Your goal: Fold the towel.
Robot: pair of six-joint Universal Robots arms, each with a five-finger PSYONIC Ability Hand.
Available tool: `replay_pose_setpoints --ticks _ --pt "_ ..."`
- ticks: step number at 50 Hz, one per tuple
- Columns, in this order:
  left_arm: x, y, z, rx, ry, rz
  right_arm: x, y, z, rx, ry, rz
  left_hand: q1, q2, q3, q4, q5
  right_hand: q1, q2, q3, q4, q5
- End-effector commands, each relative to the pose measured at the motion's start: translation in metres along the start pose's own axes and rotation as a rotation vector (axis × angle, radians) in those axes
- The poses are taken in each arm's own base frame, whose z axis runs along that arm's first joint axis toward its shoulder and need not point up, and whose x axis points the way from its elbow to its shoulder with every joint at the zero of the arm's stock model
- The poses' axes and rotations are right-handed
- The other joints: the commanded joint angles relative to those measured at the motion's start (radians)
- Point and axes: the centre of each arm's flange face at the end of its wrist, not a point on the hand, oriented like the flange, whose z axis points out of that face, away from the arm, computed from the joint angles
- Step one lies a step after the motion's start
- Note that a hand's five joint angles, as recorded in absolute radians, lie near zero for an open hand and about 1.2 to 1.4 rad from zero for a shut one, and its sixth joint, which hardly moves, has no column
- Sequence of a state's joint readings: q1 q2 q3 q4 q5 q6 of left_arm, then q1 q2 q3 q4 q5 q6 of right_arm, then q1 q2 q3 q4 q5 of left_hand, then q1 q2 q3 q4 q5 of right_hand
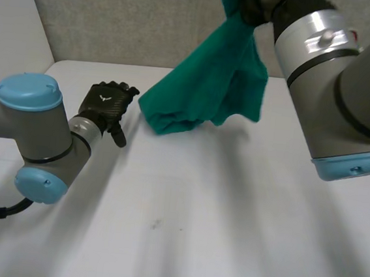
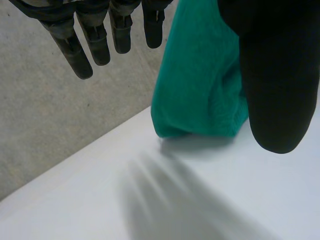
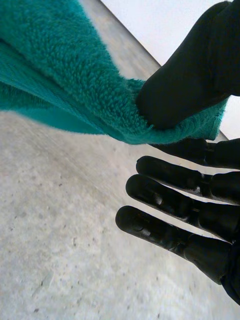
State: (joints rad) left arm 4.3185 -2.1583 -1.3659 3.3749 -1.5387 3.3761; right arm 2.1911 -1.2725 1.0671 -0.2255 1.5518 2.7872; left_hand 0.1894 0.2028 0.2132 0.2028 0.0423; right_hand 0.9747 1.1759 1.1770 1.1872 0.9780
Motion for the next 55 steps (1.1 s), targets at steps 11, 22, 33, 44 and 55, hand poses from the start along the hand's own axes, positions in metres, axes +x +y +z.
replay_pose_setpoints --ticks 11,22,33,44,55 --pt "0.021 0.033 0.017 -0.048 0.051 -0.168 0.013 -0.026 -0.027 -0.047 0.045 0.116 0.007 -0.007 -0.017 -0.007 -0.021 0.422 0.22 0.219 0.209 0.244" --pt "0.035 0.046 0.025 -0.053 0.09 -0.163 0.021 -0.043 -0.042 -0.046 0.048 0.116 0.34 0.327 0.317 0.327 0.313 0.422 0.22 0.219 0.209 0.244" --pt "0.019 0.034 0.038 0.061 0.022 -0.17 0.051 -0.017 -0.052 -0.173 0.129 0.078 1.207 1.193 1.183 1.193 1.179 0.422 0.22 0.219 0.209 0.244" --pt "-0.047 -0.035 0.002 0.189 -0.103 -0.176 0.096 0.032 -0.055 -0.302 0.244 0.012 1.207 1.193 1.183 1.193 1.179 0.422 0.22 0.219 0.209 0.244" --pt "-0.043 -0.093 -0.085 0.322 -0.03 -0.115 0.085 0.076 -0.072 -0.534 0.154 -0.115 1.207 1.193 1.183 1.193 1.179 0.422 0.22 0.219 0.209 0.244"
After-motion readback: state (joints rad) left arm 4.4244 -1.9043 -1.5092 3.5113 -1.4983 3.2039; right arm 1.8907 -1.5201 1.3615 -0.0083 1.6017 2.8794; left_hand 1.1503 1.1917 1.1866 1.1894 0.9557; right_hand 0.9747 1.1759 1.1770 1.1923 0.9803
